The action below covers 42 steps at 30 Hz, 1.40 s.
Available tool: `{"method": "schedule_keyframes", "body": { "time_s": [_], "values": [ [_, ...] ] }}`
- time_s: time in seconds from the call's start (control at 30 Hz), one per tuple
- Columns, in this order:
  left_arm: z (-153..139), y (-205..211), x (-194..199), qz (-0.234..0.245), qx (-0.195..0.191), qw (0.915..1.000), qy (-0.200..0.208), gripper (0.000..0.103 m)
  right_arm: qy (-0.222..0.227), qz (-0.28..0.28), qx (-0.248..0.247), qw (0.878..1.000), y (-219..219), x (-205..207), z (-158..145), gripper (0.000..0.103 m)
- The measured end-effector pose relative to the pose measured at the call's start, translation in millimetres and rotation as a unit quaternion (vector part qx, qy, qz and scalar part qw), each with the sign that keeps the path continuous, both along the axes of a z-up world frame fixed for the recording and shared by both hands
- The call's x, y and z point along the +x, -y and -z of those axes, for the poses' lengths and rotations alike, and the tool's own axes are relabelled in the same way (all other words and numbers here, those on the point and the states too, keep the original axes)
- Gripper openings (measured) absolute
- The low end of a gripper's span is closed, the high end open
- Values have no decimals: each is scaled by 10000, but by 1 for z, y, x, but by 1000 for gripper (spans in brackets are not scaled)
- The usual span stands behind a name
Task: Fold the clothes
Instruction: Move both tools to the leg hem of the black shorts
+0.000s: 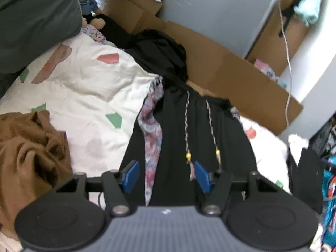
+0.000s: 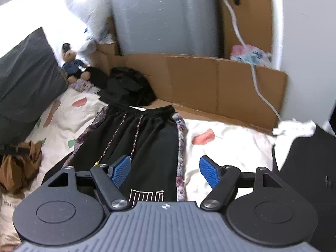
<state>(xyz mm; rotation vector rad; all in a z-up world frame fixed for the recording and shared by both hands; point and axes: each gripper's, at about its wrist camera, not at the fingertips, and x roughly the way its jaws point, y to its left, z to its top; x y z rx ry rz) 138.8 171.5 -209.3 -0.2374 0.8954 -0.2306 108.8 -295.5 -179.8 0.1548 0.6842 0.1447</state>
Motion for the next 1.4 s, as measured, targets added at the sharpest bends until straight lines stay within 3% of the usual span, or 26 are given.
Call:
{"method": "schedule_keyframes", "body": {
  "time_s": [0.1, 0.23, 0.4, 0.47, 0.5, 0.7, 0.8, 0.97, 1.07, 1.2, 1.4],
  "values": [
    [12, 3, -6, 145, 68, 9998, -149, 54, -55, 36, 194, 9998, 2, -9, 14, 77],
    [29, 8, -17, 469, 502, 9976, -105, 54, -239, -241, 330, 9989, 0, -15, 29, 76],
    [42, 2, -28, 82, 25, 9998, -200, 54, -601, -36, 806, 9949, 9, -11, 46, 75],
    [44, 7, -30, 155, 114, 9997, -167, 54, -791, 259, 954, 9919, 15, -6, 57, 66],
    [44, 10, -31, 182, 175, 9996, -138, 54, -959, 419, 919, 9902, 15, -4, 61, 64],
    [51, 15, -32, -3, 180, 9998, -88, 54, -968, 127, 507, 9939, 5, -14, 68, 64],
    [59, 16, -29, -4, 168, 9997, -185, 54, -1135, 82, 373, 9928, 4, -21, 77, 64],
    [68, 11, -29, 81, 534, 9981, -308, 54, -1480, -50, 87, 9889, 4, -23, 92, 64],
    [75, 5, -27, -23, 494, 9978, -432, 53, -1582, -47, 48, 9874, 4, -16, 97, 64],
    [84, -1, -23, -118, 431, 9974, -559, 25, -1813, -172, -121, 9832, -1, -11, 108, 64],
    [94, -5, -18, -211, 368, 9968, -681, 23, -1928, -229, -158, 9808, -2, -11, 113, 64]
  ]
}}
